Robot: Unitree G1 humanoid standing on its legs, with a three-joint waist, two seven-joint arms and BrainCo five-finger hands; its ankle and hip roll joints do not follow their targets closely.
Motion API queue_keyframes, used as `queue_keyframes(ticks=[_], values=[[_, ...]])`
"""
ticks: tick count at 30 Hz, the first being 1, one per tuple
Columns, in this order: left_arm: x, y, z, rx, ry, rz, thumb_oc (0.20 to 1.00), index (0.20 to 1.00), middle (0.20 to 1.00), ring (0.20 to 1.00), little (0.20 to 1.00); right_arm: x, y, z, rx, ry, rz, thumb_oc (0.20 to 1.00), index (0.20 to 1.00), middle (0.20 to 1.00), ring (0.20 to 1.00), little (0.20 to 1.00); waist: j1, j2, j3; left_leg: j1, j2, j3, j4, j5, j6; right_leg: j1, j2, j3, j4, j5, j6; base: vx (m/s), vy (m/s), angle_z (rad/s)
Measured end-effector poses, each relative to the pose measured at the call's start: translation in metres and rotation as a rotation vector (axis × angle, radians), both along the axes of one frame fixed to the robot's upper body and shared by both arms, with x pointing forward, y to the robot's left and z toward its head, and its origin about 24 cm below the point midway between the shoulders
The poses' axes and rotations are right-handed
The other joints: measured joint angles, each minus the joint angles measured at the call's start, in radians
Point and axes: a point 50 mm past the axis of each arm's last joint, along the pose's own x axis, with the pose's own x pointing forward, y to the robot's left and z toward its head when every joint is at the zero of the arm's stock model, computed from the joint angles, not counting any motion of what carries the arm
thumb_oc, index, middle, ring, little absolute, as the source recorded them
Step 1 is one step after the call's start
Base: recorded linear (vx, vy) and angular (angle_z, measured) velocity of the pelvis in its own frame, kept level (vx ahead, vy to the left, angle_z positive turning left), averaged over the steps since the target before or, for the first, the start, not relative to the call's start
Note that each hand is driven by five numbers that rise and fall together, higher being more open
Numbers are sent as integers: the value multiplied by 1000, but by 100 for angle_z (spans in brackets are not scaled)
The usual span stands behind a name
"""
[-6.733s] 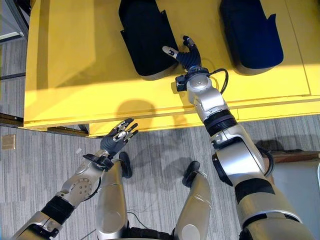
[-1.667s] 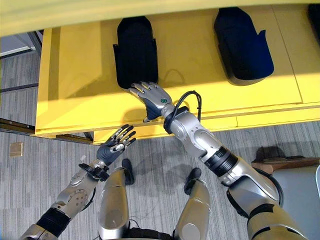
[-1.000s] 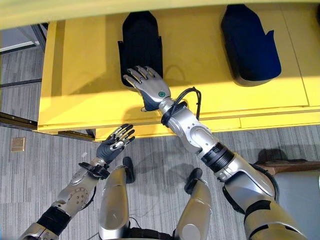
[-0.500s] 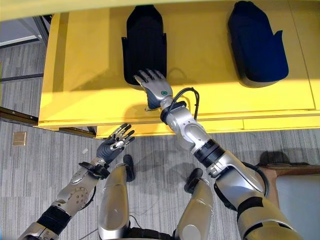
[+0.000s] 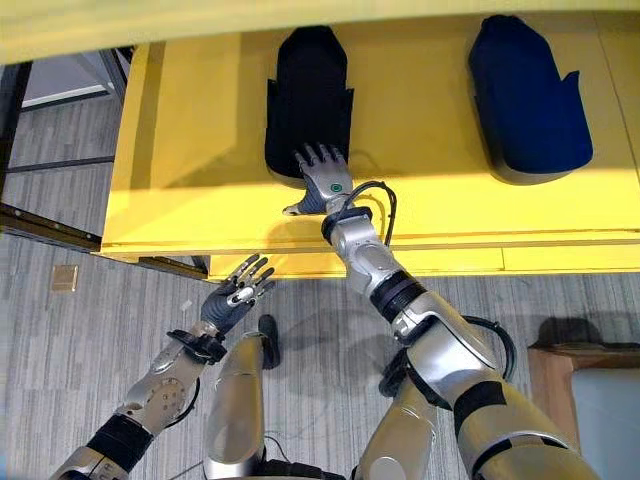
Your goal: Move parts from the plastic box to the shelf.
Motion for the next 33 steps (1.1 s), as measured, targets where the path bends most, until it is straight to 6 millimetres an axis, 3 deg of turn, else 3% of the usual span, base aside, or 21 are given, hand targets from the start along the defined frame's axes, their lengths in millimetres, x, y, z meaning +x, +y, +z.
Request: queue_keyframes(ticks=[1,2,3,13,33], values=[[0,0,-2,1,6,-1,1000,1000,1000,1000,1000,0,-1,-2,3,9,-3,1000,1000,1000,1000,1000,3,-2,-7,0,0,0,0,-1,0,0,0,0,0,-1,0,0,0,0],[0,0,-2,1,7,-3,1000,1000,1000,1000,1000,0,-1,-4,4,11,-7,900,900,900,900,900,4,-3,-10,1,0,0,0,-1,0,0,0,0,1,-1,0,0,0,0],[0,-1,-2,0,2,-11,1000,1000,1000,1000,1000,1,-1,-6,9,14,-7,200,200,200,200,200,7,-3,-11,1,0,0,1,-1,0,1,-1,0,2,-1,1,0,0,0],[-1,2,-5,5,-1,4,1000,1000,1000,1000,1000,-4,10,-9,-32,-36,19,200,200,200,200,200,12,-11,-15,0,0,-1,8,-7,-7,3,-3,0,2,-5,6,0,0,0],[4,9,-1,38,-26,7,1000,1000,1000,1000,1000,-6,13,-12,-69,-86,25,200,200,200,200,200,7,-73,-18,-3,16,2,24,-29,-5,21,16,-10,-48,15,21,0,-7,-1]])
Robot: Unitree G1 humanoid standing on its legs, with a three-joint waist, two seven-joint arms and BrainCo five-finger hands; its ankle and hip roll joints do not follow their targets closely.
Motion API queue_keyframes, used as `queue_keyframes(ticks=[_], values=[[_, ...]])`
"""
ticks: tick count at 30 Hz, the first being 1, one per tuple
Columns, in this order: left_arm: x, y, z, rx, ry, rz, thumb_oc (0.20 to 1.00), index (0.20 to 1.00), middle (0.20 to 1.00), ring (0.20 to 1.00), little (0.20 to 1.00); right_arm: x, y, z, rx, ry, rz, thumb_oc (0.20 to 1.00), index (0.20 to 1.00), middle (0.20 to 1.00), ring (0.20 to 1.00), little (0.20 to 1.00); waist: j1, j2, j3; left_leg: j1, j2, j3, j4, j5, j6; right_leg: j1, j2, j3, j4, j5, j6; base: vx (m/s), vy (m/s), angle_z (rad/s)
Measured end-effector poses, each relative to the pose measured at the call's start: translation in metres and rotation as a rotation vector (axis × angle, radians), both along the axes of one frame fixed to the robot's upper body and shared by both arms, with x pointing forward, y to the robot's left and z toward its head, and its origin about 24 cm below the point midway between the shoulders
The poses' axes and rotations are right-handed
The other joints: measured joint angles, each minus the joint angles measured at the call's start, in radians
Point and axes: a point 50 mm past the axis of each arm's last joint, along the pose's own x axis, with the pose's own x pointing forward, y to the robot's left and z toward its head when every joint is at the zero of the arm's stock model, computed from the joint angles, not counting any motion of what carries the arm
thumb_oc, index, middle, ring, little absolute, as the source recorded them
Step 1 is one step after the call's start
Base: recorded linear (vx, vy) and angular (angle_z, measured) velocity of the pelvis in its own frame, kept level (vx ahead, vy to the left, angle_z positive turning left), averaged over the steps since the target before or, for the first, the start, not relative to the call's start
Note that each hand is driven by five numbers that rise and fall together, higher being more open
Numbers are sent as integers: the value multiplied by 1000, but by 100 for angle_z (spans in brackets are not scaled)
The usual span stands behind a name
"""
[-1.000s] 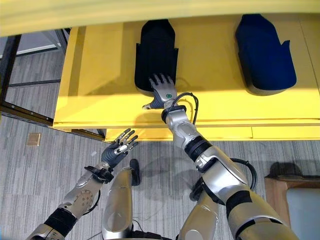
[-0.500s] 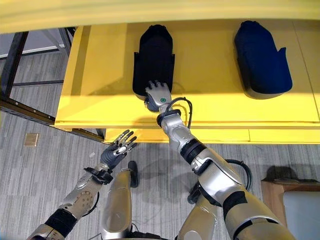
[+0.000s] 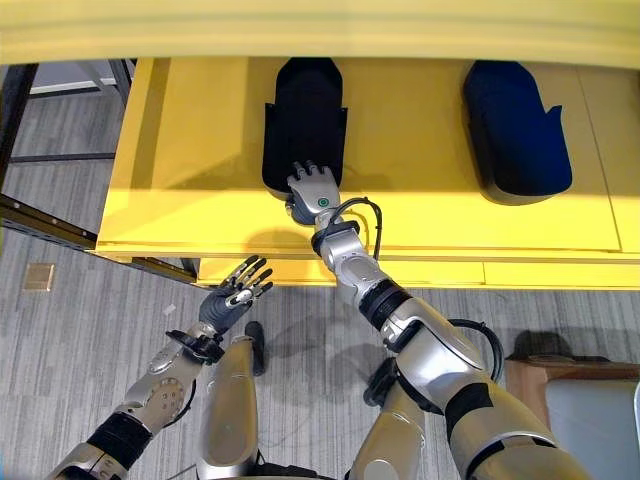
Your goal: Move parts from the plastic box to the shelf.
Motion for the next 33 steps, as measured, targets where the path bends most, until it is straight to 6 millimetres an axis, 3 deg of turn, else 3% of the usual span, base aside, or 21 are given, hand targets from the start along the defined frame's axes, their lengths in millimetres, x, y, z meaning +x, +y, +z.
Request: queue_keyframes(ticks=[4,14,33], values=[[0,1,0,6,1,1,1000,1000,1000,1000,1000,0,-2,1,-1,-5,-3,200,200,200,200,200,0,-3,0,-6,2,2,14,-11,3,1,1,1,-6,6,3,1,-19,-2],[1,19,9,51,-24,21,1000,1000,1000,1000,1000,-3,-12,13,7,-54,10,200,200,200,200,200,-6,-47,16,-19,13,5,22,-14,12,5,14,0,-28,29,4,0,-11,-1],[0,24,8,54,-10,36,1000,1000,1000,1000,1000,-5,-15,11,-27,-66,24,200,200,200,200,200,-25,-48,17,-19,14,5,31,-22,13,10,15,1,-33,31,6,0,0,0]])
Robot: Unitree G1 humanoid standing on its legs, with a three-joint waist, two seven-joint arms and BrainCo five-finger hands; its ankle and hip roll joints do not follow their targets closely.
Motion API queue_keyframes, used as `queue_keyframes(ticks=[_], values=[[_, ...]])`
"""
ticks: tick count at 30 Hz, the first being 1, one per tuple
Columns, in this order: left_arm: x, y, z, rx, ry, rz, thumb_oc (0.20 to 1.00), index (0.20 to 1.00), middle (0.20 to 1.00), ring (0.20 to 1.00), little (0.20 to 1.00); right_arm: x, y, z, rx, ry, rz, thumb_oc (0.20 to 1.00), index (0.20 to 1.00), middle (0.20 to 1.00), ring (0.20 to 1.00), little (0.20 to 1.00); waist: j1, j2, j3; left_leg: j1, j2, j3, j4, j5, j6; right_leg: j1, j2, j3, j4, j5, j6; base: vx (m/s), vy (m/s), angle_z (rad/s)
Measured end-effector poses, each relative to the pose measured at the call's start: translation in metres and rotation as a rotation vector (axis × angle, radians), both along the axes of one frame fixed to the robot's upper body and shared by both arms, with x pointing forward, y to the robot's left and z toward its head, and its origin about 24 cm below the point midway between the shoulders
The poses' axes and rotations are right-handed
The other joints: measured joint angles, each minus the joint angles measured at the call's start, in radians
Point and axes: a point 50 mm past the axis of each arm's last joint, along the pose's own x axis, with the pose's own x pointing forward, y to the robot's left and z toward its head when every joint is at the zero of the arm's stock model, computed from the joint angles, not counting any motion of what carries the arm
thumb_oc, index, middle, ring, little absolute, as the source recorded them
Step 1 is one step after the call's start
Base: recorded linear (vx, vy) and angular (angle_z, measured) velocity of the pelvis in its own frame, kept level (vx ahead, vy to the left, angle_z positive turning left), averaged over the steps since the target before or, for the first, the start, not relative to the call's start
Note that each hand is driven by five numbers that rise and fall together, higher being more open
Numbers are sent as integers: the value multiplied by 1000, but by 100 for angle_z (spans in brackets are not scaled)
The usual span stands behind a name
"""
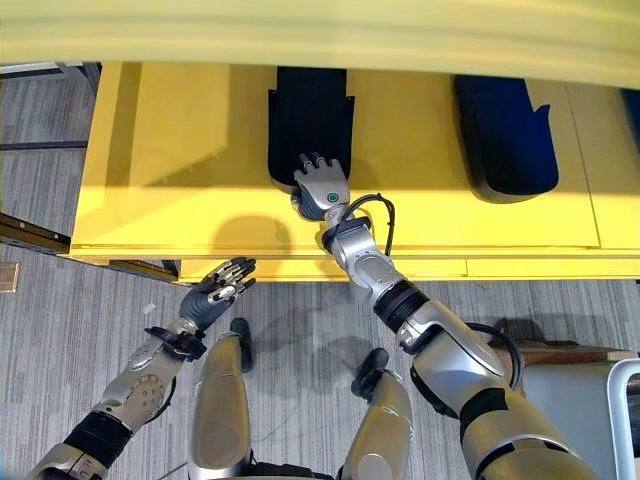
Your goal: Move parts from the plastic box to the shelf.
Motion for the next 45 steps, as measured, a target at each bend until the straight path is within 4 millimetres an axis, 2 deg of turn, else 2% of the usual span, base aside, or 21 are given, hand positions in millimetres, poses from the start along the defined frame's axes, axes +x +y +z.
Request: queue_keyframes(ticks=[19,45], values=[[-2,-1,0,-3,-1,-5,1000,1000,1000,1000,1000,-1,-2,-3,-63,-20,10,200,200,200,200,200,-4,12,7,15,0,3,-4,0,0,12,1,1,-3,2,0,0,0,0],[-3,-1,-1,-4,-5,-22,1000,1000,1000,1000,1000,-4,-3,-8,-131,-42,27,200,200,200,200,200,-11,12,7,23,5,5,-5,0,-1,22,6,0,-11,5,0,-3,-1,0]])
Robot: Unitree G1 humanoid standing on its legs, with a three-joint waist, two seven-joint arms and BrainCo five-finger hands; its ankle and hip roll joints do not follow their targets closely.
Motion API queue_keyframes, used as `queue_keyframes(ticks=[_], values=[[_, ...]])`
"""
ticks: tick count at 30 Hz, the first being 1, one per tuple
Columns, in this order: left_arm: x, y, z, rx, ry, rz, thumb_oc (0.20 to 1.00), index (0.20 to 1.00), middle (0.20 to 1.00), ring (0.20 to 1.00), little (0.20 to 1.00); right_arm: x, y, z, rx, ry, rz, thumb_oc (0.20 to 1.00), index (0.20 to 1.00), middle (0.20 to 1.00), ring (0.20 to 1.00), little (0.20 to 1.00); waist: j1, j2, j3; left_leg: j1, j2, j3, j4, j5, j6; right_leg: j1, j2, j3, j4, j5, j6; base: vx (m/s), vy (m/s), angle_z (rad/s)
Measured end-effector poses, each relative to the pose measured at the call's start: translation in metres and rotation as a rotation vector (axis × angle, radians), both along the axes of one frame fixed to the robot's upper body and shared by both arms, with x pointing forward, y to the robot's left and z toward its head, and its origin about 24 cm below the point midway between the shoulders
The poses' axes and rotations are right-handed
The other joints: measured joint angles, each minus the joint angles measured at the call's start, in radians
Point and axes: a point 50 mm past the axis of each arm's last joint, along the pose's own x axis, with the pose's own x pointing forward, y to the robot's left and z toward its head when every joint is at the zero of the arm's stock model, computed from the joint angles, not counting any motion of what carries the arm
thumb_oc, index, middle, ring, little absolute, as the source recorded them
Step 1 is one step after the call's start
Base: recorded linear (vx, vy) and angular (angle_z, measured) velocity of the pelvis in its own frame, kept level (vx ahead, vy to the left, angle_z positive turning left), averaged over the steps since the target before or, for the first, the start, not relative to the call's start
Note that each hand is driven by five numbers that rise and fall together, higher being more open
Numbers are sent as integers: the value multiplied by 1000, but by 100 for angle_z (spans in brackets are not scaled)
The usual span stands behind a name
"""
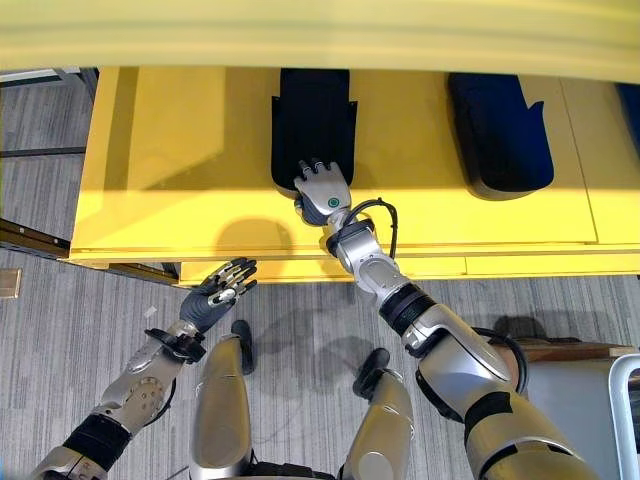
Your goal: Move parts from the plastic box to the shelf.
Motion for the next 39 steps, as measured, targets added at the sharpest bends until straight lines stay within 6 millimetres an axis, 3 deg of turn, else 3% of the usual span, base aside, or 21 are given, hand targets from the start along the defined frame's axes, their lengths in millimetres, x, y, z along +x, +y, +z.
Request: queue_keyframes(ticks=[21,22,23,39], values=[[-1,1,-1,0,-1,-11,1000,1000,1000,1000,1000,-3,-2,-3,-100,-35,28,200,200,200,200,200,-1,0,0,16,4,8,-14,2,-3,8,8,4,-10,4,0,4,-3,-1],[-1,1,-1,0,0,-11,1000,1000,1000,1000,1000,-3,-2,-3,-108,-39,29,285,285,285,285,285,-1,0,0,17,4,8,-14,3,-3,8,8,4,-9,4,0,0,0,0],[-1,1,-1,0,0,-11,1000,1000,1000,1000,1000,-4,-3,-3,-109,-39,29,1000,1000,1000,1000,1000,-1,0,0,18,4,8,-14,3,-3,8,8,5,-9,4,-1,0,0,0],[-4,2,-3,-6,0,-20,1000,1000,1000,1000,1000,-2,-24,-6,48,9,10,1000,1000,1000,1000,1000,-3,1,1,31,5,20,-9,-3,-5,3,8,21,5,1,-2,-8,4,-1]])
